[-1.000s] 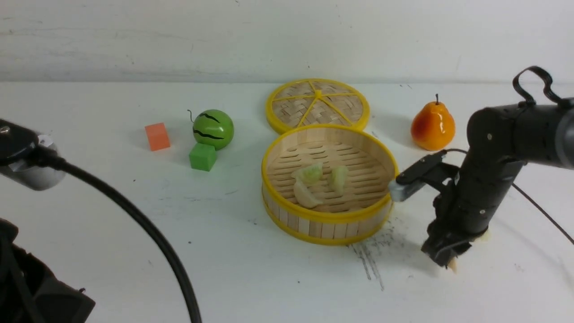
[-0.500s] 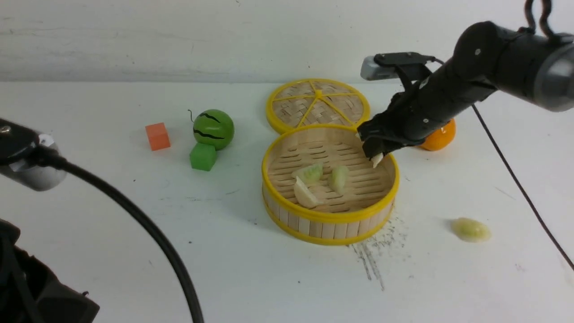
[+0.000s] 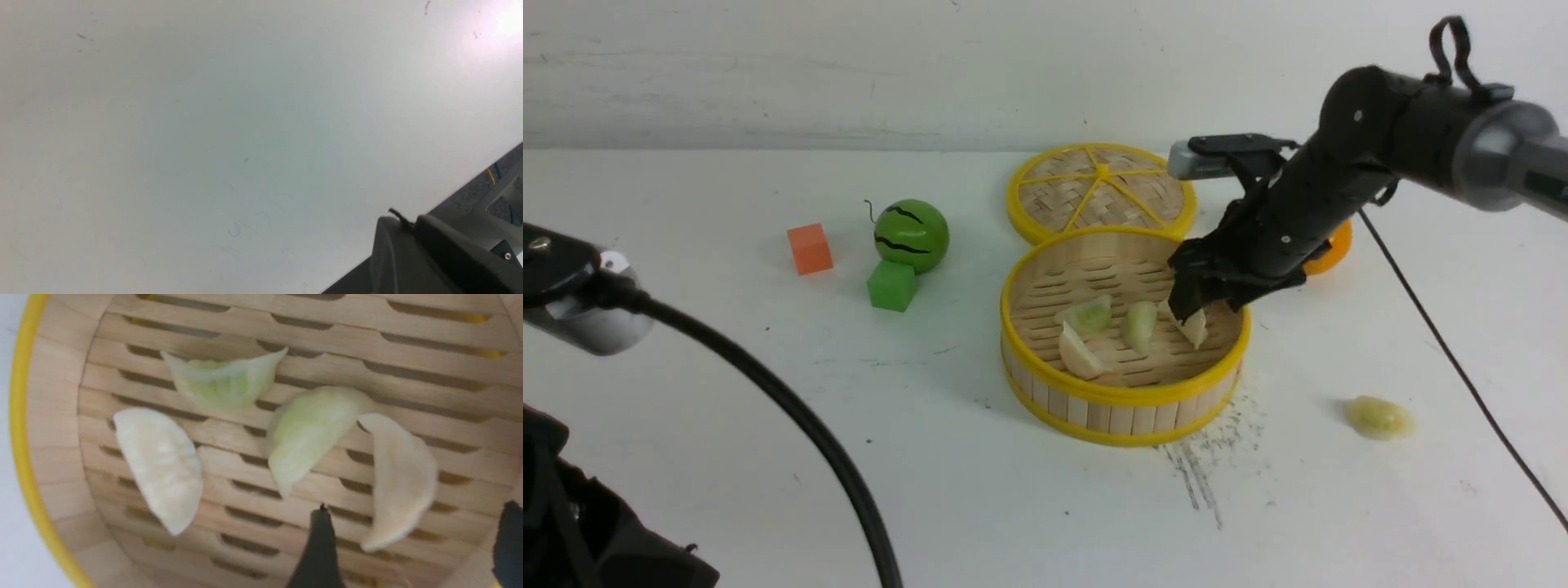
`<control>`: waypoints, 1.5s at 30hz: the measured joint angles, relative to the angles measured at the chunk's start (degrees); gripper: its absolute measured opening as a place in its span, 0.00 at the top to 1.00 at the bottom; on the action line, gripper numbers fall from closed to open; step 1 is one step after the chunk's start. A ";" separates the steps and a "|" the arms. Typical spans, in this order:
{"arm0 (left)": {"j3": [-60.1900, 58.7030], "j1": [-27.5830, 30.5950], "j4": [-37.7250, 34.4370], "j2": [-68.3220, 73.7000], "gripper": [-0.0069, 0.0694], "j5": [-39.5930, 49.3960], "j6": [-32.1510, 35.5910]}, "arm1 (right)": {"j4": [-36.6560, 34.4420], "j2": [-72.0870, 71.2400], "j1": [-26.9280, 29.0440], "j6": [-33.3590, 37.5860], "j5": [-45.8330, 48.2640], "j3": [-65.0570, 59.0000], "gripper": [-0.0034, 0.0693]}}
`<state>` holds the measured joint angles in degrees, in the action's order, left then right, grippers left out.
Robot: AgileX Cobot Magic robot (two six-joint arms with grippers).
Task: Put the dumplings into the steamer on the white table.
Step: 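Place the dumpling in the bamboo steamer basket with the right gripper, then reach for and grasp a dumpling lying on the table beside the steamer, then place the dumpling in the bamboo steamer basket with the right gripper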
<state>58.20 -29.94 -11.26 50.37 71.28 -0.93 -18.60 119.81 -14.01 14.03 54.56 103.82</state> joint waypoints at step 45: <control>0.00 0.00 -4.58 0.00 0.80 0.00 8.35 | 12.54 -7.10 3.97 1.03 1.96 -15.17 0.62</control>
<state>58.20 -29.94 -15.84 50.37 71.28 7.42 -6.06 112.71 -10.04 15.06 56.52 88.65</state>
